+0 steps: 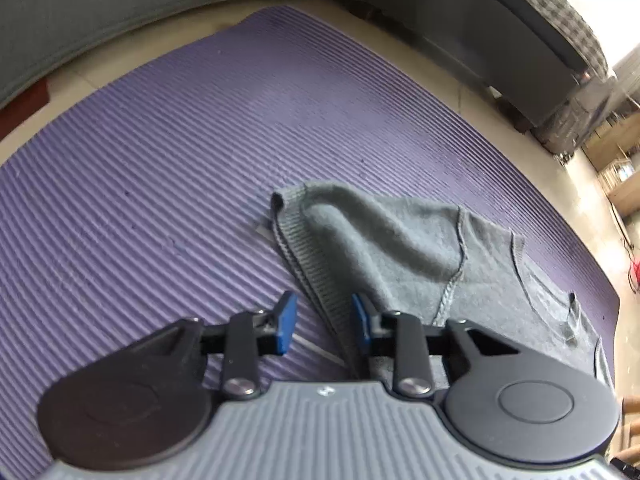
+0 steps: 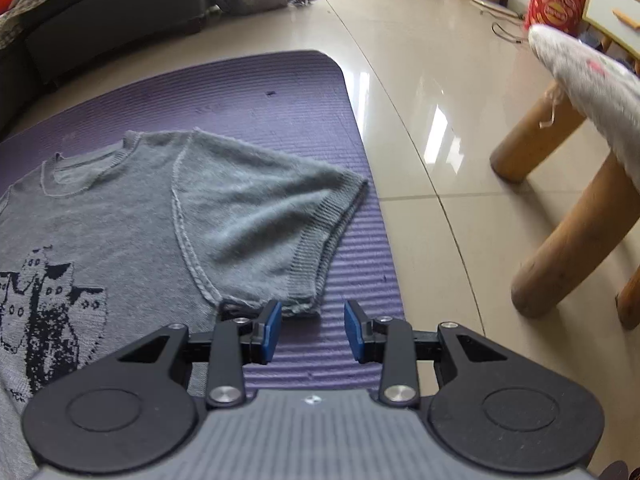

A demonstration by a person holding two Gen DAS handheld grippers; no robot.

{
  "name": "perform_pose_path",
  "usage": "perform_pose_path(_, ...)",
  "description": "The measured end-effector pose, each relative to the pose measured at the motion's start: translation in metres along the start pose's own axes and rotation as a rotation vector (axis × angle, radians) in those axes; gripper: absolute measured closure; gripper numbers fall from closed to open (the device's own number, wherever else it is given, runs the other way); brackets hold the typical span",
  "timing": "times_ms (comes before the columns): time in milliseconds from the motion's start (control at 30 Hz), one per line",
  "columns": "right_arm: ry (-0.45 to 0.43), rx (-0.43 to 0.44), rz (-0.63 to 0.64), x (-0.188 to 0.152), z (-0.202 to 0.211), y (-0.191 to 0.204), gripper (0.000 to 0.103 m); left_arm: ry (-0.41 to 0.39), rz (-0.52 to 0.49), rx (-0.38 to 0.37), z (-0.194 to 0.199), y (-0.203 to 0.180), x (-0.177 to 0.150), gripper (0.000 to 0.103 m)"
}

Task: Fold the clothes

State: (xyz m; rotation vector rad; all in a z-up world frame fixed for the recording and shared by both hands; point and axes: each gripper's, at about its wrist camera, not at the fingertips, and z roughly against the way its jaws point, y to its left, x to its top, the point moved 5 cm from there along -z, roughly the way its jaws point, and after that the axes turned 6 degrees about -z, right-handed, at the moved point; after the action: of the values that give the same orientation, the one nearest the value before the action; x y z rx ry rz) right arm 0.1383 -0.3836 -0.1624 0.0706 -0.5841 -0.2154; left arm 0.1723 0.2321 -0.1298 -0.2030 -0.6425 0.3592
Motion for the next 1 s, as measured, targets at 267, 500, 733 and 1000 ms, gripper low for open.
perform_pose_path(267, -0.003, 0.013, -0.014, -0.003, -0.006, -0.007, 0.068, -0.015, -0.222, 0.109, -0.005, -0.037, -0.016, 0.082)
perform_pose_path(500, -0.001, 0.014, -0.02, -0.006, -0.009, -0.011, 0.068, -0.001, -0.217, 0.185, -0.004, -0.031, -0.016, 0.102)
perform_pose_path(733, -0.009, 0.014, -0.032, -0.004, -0.007, -0.017, 0.066, 0.007, -0.185, 0.348, 0.006, 0.006, -0.01, 0.098)
perform_pose_path(1000, 0.0, 0.028, -0.028, -0.005, -0.008, -0.017, 0.063, 0.064, 0.004, 0.223, 0.018, 0.017, -0.01, 0.059)
